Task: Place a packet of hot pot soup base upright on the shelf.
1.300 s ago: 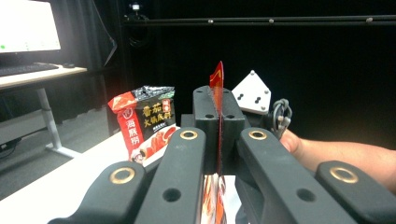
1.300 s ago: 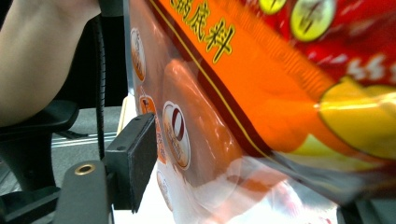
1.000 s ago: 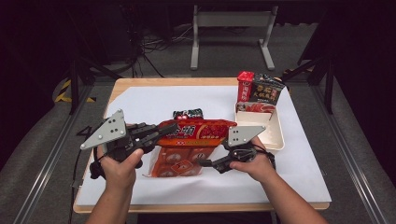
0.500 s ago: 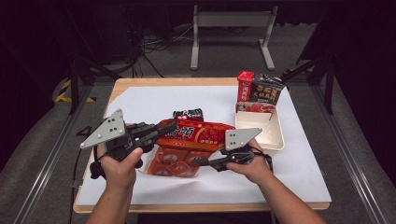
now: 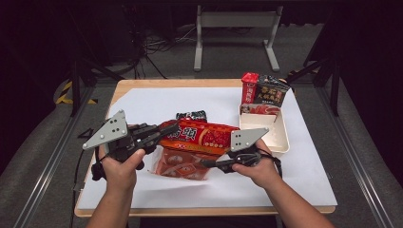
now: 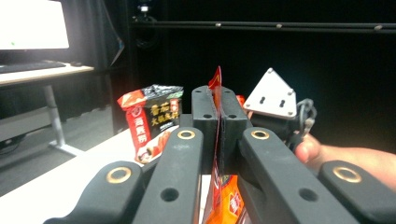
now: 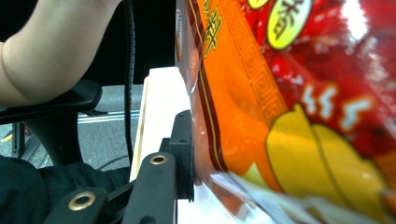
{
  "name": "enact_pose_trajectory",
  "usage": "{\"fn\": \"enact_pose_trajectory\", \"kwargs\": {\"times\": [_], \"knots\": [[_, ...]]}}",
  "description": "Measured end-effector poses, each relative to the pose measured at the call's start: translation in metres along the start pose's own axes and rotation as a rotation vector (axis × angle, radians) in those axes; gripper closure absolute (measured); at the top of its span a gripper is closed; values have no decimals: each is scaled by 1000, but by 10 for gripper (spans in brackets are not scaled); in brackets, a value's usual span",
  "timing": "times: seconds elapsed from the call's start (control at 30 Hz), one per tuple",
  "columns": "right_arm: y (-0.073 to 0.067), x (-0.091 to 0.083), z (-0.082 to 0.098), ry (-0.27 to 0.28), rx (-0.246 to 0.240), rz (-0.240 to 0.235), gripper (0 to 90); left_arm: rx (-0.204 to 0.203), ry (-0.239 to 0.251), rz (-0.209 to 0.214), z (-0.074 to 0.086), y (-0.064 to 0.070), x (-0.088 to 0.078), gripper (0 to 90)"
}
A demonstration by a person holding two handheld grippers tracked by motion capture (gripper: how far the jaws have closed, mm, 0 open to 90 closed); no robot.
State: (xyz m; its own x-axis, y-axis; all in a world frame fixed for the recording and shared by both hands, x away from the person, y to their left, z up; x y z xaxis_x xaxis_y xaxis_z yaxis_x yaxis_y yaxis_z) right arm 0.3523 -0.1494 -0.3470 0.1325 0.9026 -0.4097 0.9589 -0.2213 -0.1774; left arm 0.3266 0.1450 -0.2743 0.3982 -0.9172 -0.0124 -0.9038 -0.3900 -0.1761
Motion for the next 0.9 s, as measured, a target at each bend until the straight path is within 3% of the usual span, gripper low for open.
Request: {"fn": "enact_pose_trajectory", "kwargs": {"times": [0.2,0.33,0.47,0.9], "knots": [[-3,-9,-6,-52,7,53,707,-16,-4,-18,4,-4,-1,809],[0,-19,-9,-72,25,101,707,-25,6,-33,3,-6,-4,676],[5,-28,-11,-97,54,144,707,-44,-23,-51,6,-11,-6,545],[12,-58,-29,-105,94,224,707,-48,-107,-112,17,-22,-9,404]]}}
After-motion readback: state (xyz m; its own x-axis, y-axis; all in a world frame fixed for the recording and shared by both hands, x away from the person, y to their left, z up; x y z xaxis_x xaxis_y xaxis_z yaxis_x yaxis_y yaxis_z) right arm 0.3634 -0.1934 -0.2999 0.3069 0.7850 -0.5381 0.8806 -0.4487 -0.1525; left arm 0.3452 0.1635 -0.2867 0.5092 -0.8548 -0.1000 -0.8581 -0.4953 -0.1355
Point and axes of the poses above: each handheld gripper's, and its own axes: x roughly forward along the jaws, z roughly out of its underside, y roughly to its right, the point moved 1 cm from there along x, roughly forward along the jaws, and after that the axes turned 11 degrees about x, right-handed, at the moved point
